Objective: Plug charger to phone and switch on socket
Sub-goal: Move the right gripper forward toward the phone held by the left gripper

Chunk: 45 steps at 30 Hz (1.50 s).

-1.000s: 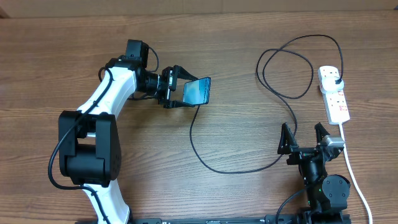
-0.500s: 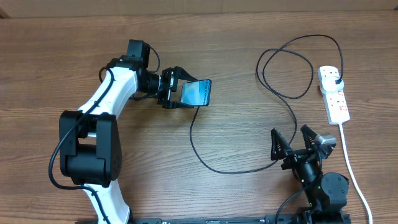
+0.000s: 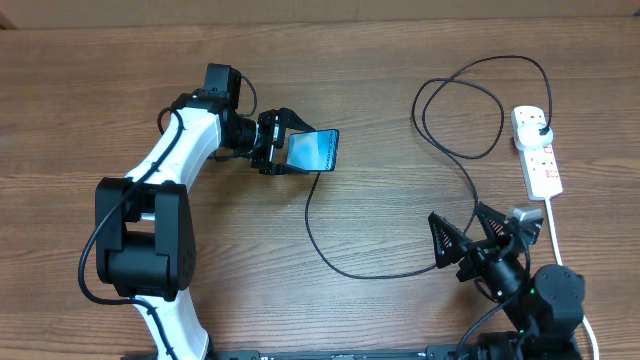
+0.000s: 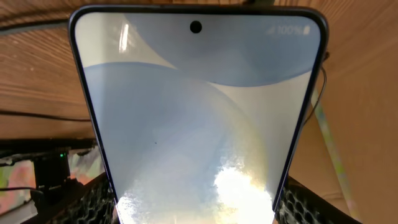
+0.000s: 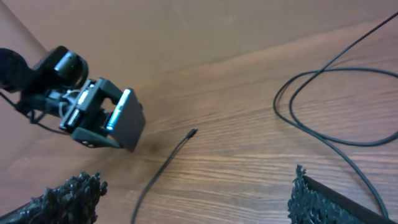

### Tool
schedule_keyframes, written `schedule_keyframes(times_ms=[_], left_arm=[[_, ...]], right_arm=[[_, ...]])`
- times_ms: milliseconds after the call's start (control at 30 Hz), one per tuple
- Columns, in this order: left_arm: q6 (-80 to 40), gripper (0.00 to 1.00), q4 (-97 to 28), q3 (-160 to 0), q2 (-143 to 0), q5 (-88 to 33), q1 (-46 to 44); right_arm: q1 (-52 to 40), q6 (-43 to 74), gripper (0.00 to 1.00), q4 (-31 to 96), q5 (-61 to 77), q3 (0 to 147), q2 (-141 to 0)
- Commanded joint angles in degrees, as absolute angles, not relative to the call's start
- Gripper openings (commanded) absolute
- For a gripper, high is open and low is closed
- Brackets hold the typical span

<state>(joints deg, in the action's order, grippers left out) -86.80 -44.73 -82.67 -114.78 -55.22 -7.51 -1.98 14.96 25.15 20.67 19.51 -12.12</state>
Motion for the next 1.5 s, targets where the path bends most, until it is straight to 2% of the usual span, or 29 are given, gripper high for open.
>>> schedule_keyframes(times_ms=[0, 367, 933, 1400, 1467], left_arm=[[-86.17, 0.59, -44.69, -84.12, -115.04, -54.61, -7.97], [-86.32, 0.59, -44.71, -84.12, -115.04, -53.34, -8.03], [-86.35, 0.58, -44.73, -84.12, -115.04, -53.32, -8.32], [-86.39, 0.59, -44.73, -84.12, -115.04, -53.32, -8.32], [-86.39, 0.58, -44.73, -84.12, -115.04, -53.10, -8.32]], right_arm=[[-2.20, 15.22, 1.00, 26.85, 22.20, 24.88, -15.77], [-2.20, 15.18, 1.00, 37.50, 25.82, 38.87, -32.12], [-2.20, 14.81, 1.00, 63.92, 25.82, 68.36, -64.12], [-2.26, 17.82, 1.00, 59.40, 32.47, 69.41, -75.11], [-2.26, 17.82, 0.97, 57.25, 35.22, 69.41, -76.09]])
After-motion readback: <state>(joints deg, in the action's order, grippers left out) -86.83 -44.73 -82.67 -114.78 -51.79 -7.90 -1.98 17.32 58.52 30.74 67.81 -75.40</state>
